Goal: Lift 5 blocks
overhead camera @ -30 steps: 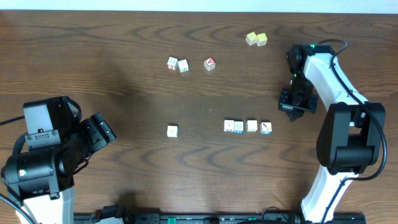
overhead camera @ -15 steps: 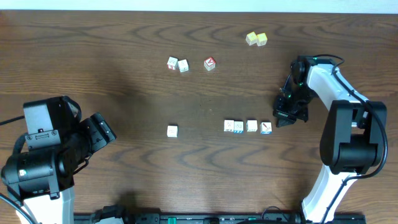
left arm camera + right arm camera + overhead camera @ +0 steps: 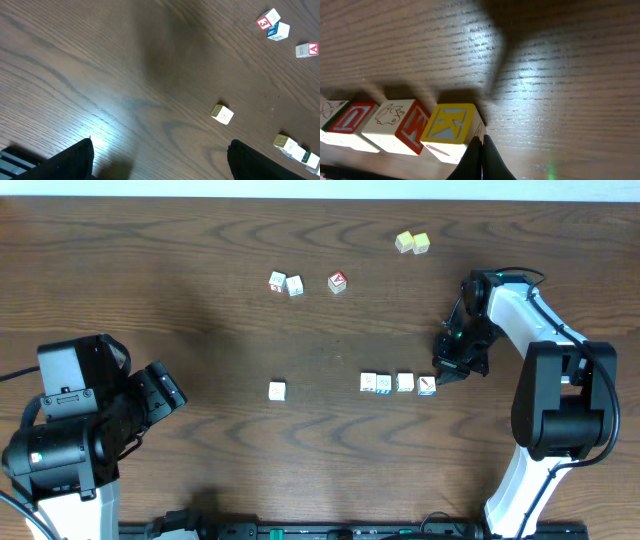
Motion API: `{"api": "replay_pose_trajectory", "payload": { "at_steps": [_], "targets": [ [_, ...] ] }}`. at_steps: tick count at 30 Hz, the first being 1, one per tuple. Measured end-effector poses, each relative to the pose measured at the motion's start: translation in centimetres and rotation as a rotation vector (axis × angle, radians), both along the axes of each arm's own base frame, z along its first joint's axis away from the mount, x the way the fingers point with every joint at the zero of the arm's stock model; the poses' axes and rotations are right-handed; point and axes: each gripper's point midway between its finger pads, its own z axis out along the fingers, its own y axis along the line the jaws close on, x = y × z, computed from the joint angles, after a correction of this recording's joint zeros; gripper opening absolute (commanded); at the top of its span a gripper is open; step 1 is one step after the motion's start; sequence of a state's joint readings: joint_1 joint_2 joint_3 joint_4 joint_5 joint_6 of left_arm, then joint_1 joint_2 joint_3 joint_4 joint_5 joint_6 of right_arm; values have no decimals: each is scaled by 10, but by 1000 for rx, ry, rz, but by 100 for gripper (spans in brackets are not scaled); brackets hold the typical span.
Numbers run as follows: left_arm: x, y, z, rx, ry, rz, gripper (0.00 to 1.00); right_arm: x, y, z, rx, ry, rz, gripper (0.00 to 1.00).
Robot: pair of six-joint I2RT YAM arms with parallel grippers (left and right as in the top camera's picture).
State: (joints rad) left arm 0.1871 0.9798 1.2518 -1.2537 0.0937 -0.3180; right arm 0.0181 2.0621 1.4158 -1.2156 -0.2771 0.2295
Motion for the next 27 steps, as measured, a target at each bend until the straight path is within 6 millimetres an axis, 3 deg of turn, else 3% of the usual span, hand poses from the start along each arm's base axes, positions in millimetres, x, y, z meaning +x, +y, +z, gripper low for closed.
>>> {"api": "replay_pose_trajectory", "payload": {
  "at_steps": [6, 13, 27],
  "targets": [
    [0, 0, 0, 0, 0, 0, 86, -10, -1, -2, -8, 35, 3, 1],
    [0, 0, 0, 0, 0, 0, 86, -28, 1, -20, -17, 67, 8, 1],
    [0, 0, 0, 0, 0, 0, 86, -21, 6, -22, -6, 39, -14, 1]
  ]
}}
